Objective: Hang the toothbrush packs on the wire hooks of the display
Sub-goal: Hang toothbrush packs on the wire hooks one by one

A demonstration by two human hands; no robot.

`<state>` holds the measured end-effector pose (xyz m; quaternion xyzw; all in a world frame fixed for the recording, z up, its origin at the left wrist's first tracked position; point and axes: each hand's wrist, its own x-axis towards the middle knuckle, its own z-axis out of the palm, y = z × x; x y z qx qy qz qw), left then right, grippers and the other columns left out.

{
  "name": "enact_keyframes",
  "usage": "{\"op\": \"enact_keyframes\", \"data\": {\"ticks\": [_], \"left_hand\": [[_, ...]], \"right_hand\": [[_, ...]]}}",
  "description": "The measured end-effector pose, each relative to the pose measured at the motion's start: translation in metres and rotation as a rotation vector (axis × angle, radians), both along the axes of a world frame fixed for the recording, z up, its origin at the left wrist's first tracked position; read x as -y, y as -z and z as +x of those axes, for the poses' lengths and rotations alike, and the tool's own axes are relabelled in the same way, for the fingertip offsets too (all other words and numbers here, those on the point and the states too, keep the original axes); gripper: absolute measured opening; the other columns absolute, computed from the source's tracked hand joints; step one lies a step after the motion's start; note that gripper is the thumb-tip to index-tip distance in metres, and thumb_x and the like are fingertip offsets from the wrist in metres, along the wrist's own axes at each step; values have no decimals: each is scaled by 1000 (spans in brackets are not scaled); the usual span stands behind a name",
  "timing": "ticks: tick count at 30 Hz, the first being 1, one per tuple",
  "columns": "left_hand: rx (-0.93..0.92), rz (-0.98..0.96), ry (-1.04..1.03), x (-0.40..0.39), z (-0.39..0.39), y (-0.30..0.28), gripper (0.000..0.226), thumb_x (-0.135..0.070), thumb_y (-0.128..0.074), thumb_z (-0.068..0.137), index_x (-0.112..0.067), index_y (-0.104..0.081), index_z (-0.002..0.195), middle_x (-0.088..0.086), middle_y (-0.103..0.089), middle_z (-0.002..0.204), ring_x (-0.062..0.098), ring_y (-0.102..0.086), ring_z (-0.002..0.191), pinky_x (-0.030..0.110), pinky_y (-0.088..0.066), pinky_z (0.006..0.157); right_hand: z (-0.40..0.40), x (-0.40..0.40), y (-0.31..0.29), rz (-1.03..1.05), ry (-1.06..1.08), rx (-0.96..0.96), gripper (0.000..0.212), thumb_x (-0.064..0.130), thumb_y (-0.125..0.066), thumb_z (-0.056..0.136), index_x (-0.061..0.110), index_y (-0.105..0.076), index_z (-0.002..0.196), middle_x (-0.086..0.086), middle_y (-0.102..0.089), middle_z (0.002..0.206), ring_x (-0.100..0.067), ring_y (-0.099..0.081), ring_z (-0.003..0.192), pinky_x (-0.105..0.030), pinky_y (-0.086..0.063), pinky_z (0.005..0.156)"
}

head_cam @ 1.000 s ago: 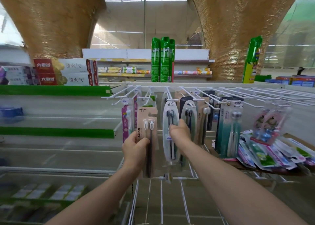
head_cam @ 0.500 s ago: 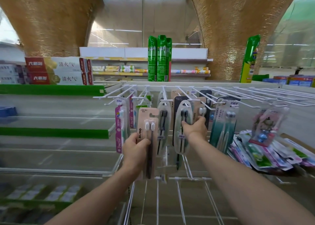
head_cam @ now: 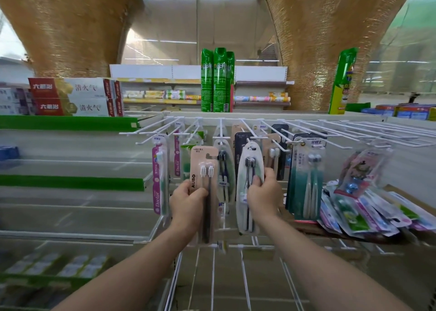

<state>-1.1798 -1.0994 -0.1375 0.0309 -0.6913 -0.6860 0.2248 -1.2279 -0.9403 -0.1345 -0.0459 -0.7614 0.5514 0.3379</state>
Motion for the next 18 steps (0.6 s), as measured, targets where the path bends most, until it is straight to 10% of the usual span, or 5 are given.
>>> {"op": "enact_keyframes", "data": {"ticks": [8, 18], "left_hand": [[-55, 39, -123, -3, 1, -1, 14, -2, -62, 90, -9, -60, 77, 4, -60, 72, 19, -56, 67, 31, -45, 58], [-70, 20, -169, 16, 4, 0, 17, -1, -62, 86, -10, -58, 72, 5, -57, 67, 22, -51, 66, 39, -45, 61]], "right_hand": [[26, 23, 1, 39, -175, -113, 16, 6, -52, 100, 18, -59, 90, -2, -63, 76, -20, -61, 66, -44, -58, 59], [4, 54, -21, -22, -165, 71, 21, 8, -47, 98, 10, -61, 114, -9, -66, 95, -19, -59, 73, -18, -41, 41]]}}
